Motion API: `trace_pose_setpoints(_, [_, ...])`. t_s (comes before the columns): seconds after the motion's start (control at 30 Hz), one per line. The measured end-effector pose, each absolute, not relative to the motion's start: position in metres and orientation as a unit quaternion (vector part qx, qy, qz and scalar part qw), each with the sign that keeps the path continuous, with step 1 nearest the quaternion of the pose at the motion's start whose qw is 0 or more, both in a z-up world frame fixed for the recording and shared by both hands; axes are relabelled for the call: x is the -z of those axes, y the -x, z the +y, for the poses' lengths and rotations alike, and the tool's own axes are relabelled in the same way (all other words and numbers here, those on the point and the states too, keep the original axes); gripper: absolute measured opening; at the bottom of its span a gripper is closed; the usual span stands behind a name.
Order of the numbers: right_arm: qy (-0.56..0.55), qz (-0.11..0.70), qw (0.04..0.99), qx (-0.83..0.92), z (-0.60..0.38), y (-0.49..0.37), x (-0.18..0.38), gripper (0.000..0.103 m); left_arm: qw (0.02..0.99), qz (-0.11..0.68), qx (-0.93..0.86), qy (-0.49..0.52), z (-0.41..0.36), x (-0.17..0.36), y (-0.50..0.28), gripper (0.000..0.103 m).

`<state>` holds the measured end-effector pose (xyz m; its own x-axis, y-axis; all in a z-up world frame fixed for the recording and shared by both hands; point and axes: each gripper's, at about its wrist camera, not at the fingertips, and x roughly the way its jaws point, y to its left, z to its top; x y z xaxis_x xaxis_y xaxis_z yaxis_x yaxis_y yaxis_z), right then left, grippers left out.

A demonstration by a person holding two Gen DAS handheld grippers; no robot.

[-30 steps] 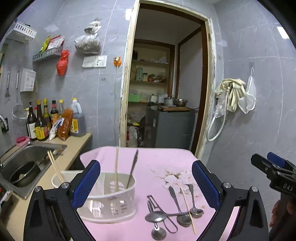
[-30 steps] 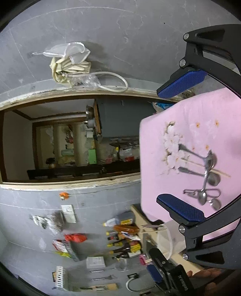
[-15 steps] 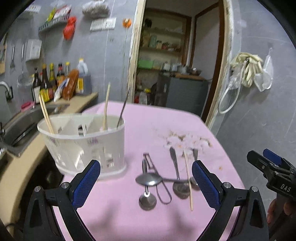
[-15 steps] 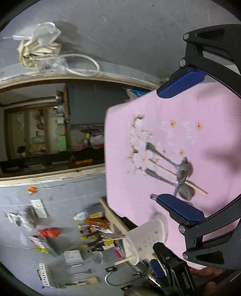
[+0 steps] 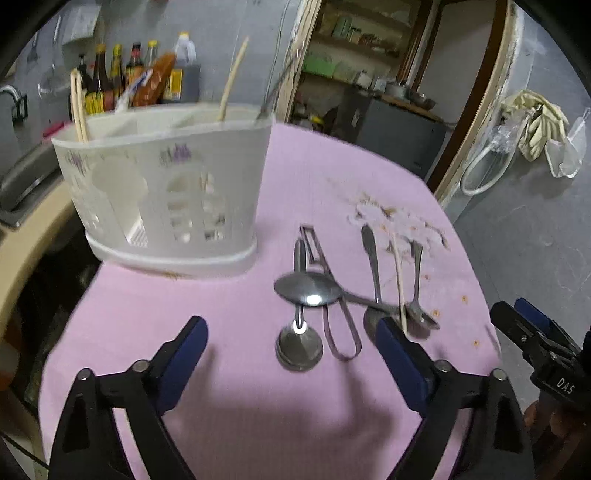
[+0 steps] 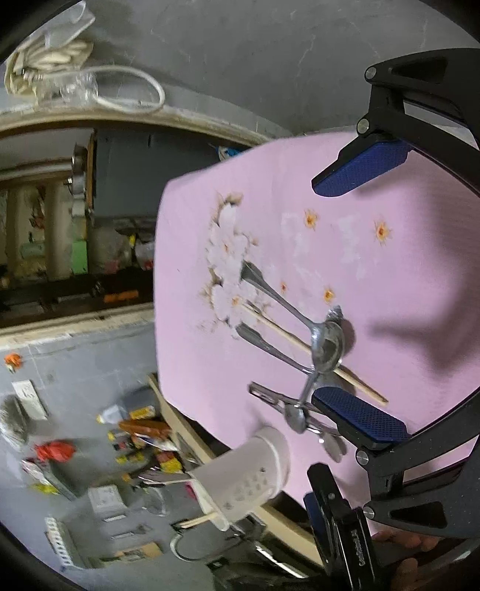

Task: Organize utensils
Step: 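Move both open tools back over the loose spoons on the table, then grasp a steel spoon with the right tool while the left tool grasps another spoon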

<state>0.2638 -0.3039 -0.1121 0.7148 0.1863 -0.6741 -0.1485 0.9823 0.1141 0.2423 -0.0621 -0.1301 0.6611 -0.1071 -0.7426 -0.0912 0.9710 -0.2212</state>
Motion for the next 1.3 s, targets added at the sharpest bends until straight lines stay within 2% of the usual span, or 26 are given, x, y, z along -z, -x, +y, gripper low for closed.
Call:
trace_pose_setpoints(0.07, [-0.020, 0.374, 0.922, -0.100, -0.300, -0.266, 0.115, 0.097, 0.897, 0.425, 0.010, 0.123, -0.064, 0.136, -0.244, 0.082])
trace_pose_setpoints(0.13, [-0.006, 0.383, 0.917, -0.111, -0.294, -0.267, 0.119, 0.084, 0.891, 0.437, 0.017, 0.123, -0.068, 0.143, -0.244, 0.076])
trace_pose_setpoints(0.23, [0.015, 0.399, 0.908, -0.128, -0.286, -0.271, 0.127, 0.071, 0.885, 0.449, 0.025, 0.123, -0.072, 0.149, -0.244, 0.068])
trace_pose_setpoints(0.43, [0.054, 0.414, 0.896, -0.153, -0.273, -0.274, 0.133, 0.060, 0.876, 0.468, 0.032, 0.117, -0.077, 0.160, -0.248, 0.058])
trace_pose_setpoints(0.77, [0.075, 0.418, 0.889, -0.171, -0.267, -0.281, 0.135, 0.057, 0.882, 0.463, 0.019, 0.089, -0.079, 0.163, -0.254, 0.055])
trace_pose_setpoints(1.07, [0.108, 0.404, 0.889, -0.185, -0.256, -0.279, 0.132, 0.048, 0.897, 0.442, 0.000, 0.015, -0.091, 0.153, -0.247, 0.047])
trace_pose_setpoints(1.17, [0.115, 0.403, 0.888, -0.189, -0.253, -0.279, 0.131, 0.039, 0.899, 0.439, 0.006, -0.002, -0.095, 0.151, -0.246, 0.042])
trace_pose_setpoints(1.3, [0.121, 0.400, 0.887, -0.196, -0.249, -0.276, 0.130, 0.025, 0.895, 0.445, 0.005, -0.025, -0.102, 0.154, -0.248, 0.030])
